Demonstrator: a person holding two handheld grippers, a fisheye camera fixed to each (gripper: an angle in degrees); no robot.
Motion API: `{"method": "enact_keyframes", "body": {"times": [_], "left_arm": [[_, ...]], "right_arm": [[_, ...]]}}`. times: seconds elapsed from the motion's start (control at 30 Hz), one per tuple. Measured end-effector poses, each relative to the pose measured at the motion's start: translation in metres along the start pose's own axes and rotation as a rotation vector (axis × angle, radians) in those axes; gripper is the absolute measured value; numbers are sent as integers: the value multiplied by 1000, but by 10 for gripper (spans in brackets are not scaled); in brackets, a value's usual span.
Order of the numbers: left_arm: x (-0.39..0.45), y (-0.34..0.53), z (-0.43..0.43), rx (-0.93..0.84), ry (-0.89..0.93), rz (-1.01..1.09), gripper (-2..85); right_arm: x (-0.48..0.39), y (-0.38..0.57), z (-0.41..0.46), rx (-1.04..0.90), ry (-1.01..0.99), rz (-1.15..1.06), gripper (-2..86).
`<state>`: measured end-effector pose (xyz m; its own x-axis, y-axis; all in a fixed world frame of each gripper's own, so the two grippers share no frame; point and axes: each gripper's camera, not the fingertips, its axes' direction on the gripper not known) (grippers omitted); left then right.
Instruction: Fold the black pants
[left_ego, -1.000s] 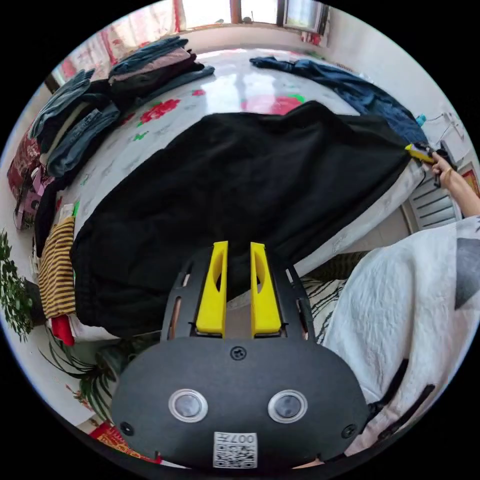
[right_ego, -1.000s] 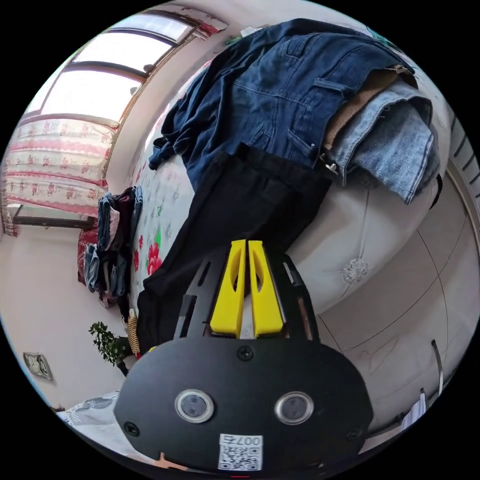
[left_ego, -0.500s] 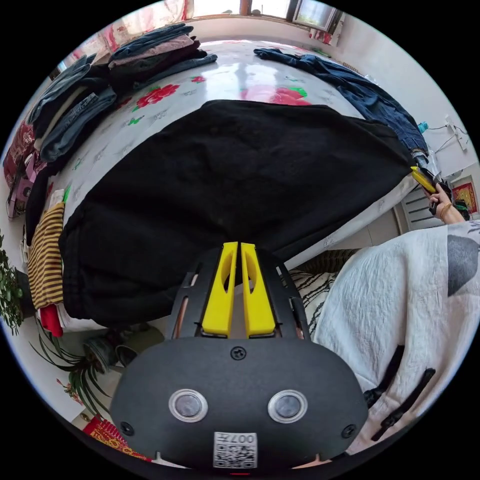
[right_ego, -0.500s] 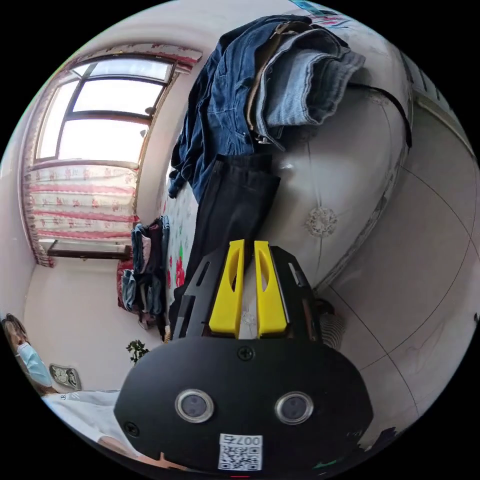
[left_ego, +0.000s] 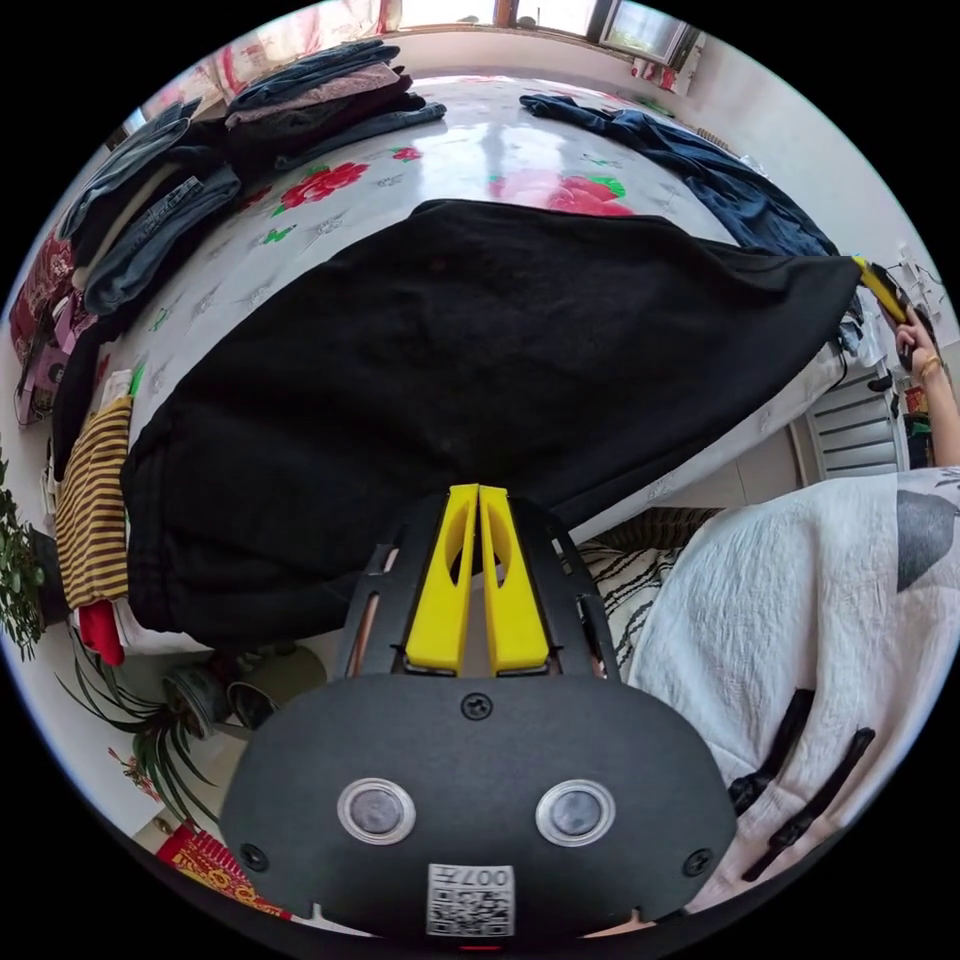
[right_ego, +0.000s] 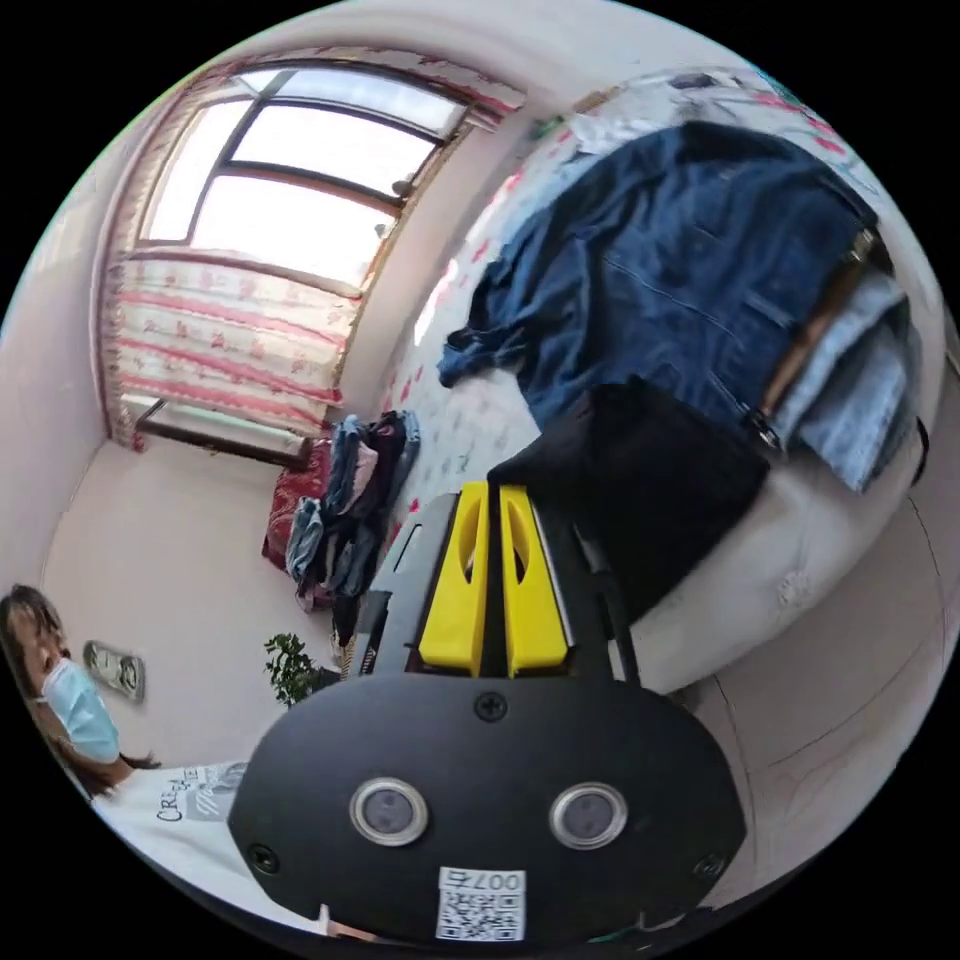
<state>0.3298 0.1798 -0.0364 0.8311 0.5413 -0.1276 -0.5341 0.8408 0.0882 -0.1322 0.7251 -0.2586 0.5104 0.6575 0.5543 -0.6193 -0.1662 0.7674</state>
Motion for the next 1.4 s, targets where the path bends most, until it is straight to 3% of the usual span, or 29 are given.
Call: {"method": "enact_keyframes", "body": {"times": [0.1,0.2,0.3,0.4,0.53,0.63,0.83,1.0,1.07,1.17,1.27,1.4], "left_arm": [[-6,5,-4,17,7,0,-10],[-14,12,-10,57,12,-1,-10],[-22,18,-6,38,3,-1,-10],[-32,26,-8,26,-11,0,-9],[-47,43,-20,19,-16,-14,-9],[-65,68,-36,60,18,-53,-9],[-147,144,-64,184,183,-382,-8],[-255,255,-83,323,158,-895,10],[-288,293,-87,374,182,-1027,33],[-333,346,-88,467,214,-1181,60],[-371,383,-83,532,247,-1288,81],[-411,407,-74,571,271,-1328,98]], "right_arm": [[-46,-8,-15,76,-70,-221,-2],[-36,-4,-13,104,68,-273,-1],[45,1,17,14,225,-23,2],[119,24,32,-30,257,249,10],[144,60,13,160,121,310,38],[156,75,16,180,81,332,59],[166,79,56,211,-2,367,71],[155,60,95,190,-68,475,36],[126,48,105,182,-76,401,26],[37,29,134,75,-32,96,18],[-79,39,182,-89,-40,-306,18],[-214,136,267,-313,-92,-873,23]]}}
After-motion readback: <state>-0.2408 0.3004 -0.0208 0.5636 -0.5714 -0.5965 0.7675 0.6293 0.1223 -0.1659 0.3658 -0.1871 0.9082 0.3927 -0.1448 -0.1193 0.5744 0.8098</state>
